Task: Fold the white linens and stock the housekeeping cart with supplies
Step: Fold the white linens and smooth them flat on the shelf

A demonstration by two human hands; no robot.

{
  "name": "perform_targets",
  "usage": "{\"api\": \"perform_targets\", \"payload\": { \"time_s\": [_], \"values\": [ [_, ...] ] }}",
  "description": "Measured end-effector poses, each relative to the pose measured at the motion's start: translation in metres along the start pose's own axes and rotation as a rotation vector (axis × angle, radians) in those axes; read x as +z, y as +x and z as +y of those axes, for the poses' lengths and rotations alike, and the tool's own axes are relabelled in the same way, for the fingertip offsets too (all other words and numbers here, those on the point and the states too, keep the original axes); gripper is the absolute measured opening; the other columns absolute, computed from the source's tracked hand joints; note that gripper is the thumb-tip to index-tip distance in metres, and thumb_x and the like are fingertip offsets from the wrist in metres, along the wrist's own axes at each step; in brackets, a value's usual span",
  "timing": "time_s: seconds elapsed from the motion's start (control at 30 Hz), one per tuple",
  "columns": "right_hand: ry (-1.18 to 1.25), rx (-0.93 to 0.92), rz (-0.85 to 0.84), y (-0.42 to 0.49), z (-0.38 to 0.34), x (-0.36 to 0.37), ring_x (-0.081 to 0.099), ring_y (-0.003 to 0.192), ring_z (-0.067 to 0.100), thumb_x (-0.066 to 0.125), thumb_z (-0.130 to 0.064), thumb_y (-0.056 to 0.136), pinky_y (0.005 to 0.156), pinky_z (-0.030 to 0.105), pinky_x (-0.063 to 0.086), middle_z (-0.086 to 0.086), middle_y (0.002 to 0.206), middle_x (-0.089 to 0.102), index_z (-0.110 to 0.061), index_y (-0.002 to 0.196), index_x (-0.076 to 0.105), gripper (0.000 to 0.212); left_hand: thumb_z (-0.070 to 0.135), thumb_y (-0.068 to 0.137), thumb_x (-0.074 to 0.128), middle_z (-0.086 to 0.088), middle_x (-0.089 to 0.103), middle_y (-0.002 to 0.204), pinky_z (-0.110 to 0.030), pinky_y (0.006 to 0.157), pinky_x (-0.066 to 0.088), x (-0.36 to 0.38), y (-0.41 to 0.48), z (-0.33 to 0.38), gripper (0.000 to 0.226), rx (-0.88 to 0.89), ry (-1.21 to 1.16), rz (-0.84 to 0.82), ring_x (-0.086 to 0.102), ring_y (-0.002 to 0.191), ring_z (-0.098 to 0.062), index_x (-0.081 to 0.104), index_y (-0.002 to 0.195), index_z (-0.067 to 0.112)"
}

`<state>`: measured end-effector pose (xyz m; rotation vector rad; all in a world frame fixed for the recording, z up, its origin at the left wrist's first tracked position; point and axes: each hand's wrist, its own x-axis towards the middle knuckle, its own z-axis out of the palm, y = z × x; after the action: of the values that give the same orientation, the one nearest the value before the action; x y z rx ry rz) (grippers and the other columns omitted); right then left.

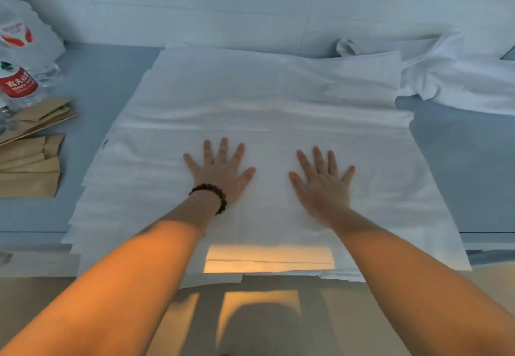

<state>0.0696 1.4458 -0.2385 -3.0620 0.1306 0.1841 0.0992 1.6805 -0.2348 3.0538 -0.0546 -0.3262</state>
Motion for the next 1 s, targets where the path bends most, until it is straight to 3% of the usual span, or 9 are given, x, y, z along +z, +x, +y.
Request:
{"api": "perform_targets", "payload": {
  "time_s": [0.07,0.2,0.37,0.47,0.6,0.73,0.83,0.9,1.0],
  "values": [
    [0.0,0.004,0.001,0.006,-0.001,0.0,-0.011,0.147,0.021,0.002,-0.072,0.084,0.109,0.067,-0.005,-0.011,0.16,-0.009,-0.05,0.145,-0.006,0.065,0.07,0.087,0.002,0.007,-0.019,0.159,-0.074,0.101,-0.01,-0.001,-0.01,0.014,0.066,0.019,-0.013,-0.012,-0.016,0.145,-0.034,-0.015,0.146,0.046],
    [-0.014,0.011,-0.031,0.02,0.0,-0.006,-0.012,0.147,0.021,0.006,-0.07,0.088,0.109,0.068,-0.005,-0.01,0.16,-0.011,-0.048,0.146,-0.006,0.064,0.072,0.076,-0.011,0.011,-0.017,0.159,-0.072,0.096,-0.019,0.02,-0.059,0.044,0.072,0.136,-0.034,-0.001,-0.019,0.144,-0.032,-0.013,0.144,0.049],
    [0.072,-0.041,-0.045,-0.002,-0.02,-0.006,-0.009,0.147,0.023,0.015,-0.056,0.097,0.109,0.069,-0.004,-0.006,0.161,-0.007,-0.044,0.149,0.001,0.055,0.07,0.083,-0.005,0.008,-0.017,0.159,-0.069,0.096,-0.022,0.026,-0.066,0.043,0.066,0.125,-0.007,0.065,-0.022,0.144,-0.032,-0.015,0.145,0.048],
    [0.054,-0.107,0.023,-0.041,-0.019,0.006,-0.004,0.148,0.018,0.013,-0.056,0.096,0.112,0.061,-0.007,-0.008,0.161,0.0,-0.046,0.149,0.004,0.054,0.073,0.082,-0.005,0.012,-0.018,0.159,-0.067,0.098,-0.023,0.027,-0.064,0.037,0.066,0.149,-0.001,0.059,-0.022,0.144,-0.029,-0.017,0.143,0.051],
    [-0.029,0.017,0.019,-0.058,0.037,0.0,-0.005,0.148,0.017,0.011,-0.062,0.093,0.115,0.054,-0.006,-0.01,0.161,-0.002,-0.046,0.148,0.001,0.058,0.079,0.077,-0.011,0.014,-0.02,0.157,-0.061,0.106,-0.02,0.027,-0.069,0.008,0.069,0.186,0.017,0.041,-0.022,0.145,-0.022,-0.022,0.14,0.053],
    [-0.007,0.184,-0.065,-0.073,0.102,-0.007,-0.011,0.147,0.018,0.003,-0.063,0.09,0.117,0.052,-0.003,-0.007,0.161,-0.009,-0.046,0.148,-0.007,0.061,0.082,0.075,-0.006,0.016,-0.023,0.155,-0.063,0.108,-0.015,0.025,-0.082,-0.033,0.073,0.043,-0.005,0.01,-0.022,0.144,-0.02,-0.02,0.141,0.054],
    [-0.002,0.251,-0.149,-0.073,0.103,-0.012,-0.013,0.147,0.022,0.008,-0.061,0.094,0.114,0.061,-0.002,-0.003,0.16,-0.013,-0.043,0.148,-0.009,0.06,0.079,0.078,-0.002,0.013,-0.026,0.155,-0.07,0.105,-0.01,0.024,-0.096,-0.044,0.072,-0.11,-0.01,-0.015,-0.022,0.144,-0.027,-0.02,0.142,0.052],
    [-0.012,0.188,-0.138,-0.075,0.072,-0.011,-0.013,0.147,0.024,0.013,-0.059,0.096,0.112,0.065,-0.003,-0.003,0.16,-0.013,-0.041,0.149,-0.006,0.059,0.075,0.079,-0.003,0.009,-0.021,0.158,-0.073,0.104,-0.009,0.023,-0.103,-0.031,0.072,-0.132,-0.001,0.001,-0.02,0.144,-0.031,-0.018,0.144,0.05],
    [-0.014,-0.065,-0.097,-0.086,0.011,-0.001,-0.015,0.147,0.021,0.012,-0.057,0.097,0.109,0.064,-0.009,-0.006,0.16,-0.011,-0.042,0.149,-0.003,0.056,0.073,0.077,-0.007,0.01,-0.018,0.159,-0.071,0.104,-0.01,0.024,-0.105,-0.001,0.072,-0.018,0.011,0.013,-0.019,0.145,-0.03,-0.017,0.144,0.049]
  ]
}}
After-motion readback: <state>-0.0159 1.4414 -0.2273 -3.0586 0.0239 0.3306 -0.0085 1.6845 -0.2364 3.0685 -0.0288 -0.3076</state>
